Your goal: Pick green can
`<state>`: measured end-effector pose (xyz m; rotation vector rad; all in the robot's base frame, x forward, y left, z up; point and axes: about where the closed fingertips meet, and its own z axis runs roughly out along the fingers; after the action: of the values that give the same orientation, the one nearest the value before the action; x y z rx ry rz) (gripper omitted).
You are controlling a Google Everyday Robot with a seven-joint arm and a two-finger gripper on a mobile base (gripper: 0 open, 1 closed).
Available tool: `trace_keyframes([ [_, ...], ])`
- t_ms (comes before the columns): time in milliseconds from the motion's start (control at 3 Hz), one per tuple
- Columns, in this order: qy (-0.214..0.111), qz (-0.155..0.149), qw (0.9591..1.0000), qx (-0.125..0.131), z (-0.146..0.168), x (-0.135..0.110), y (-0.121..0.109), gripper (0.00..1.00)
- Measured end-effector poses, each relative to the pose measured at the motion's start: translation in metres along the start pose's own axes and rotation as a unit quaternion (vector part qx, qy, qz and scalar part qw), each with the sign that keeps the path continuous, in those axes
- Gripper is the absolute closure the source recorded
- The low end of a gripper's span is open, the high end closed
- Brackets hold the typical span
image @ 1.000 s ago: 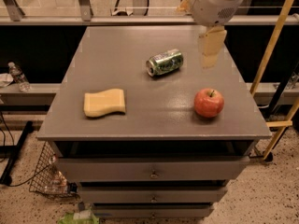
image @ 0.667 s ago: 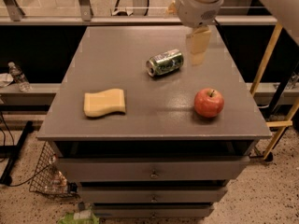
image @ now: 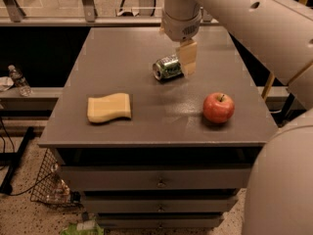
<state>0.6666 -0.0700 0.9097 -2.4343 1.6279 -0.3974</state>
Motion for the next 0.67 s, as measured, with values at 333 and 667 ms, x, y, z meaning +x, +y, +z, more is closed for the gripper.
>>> trace_keyframes([
  [333, 0.000, 0.000, 1.0000, 0.000, 0.0000, 0.0000, 0.0000, 0.00],
  [667, 0.004, -0.003, 0.9999, -0.012, 0.0085, -0.0023, -0.0010, 0.00],
])
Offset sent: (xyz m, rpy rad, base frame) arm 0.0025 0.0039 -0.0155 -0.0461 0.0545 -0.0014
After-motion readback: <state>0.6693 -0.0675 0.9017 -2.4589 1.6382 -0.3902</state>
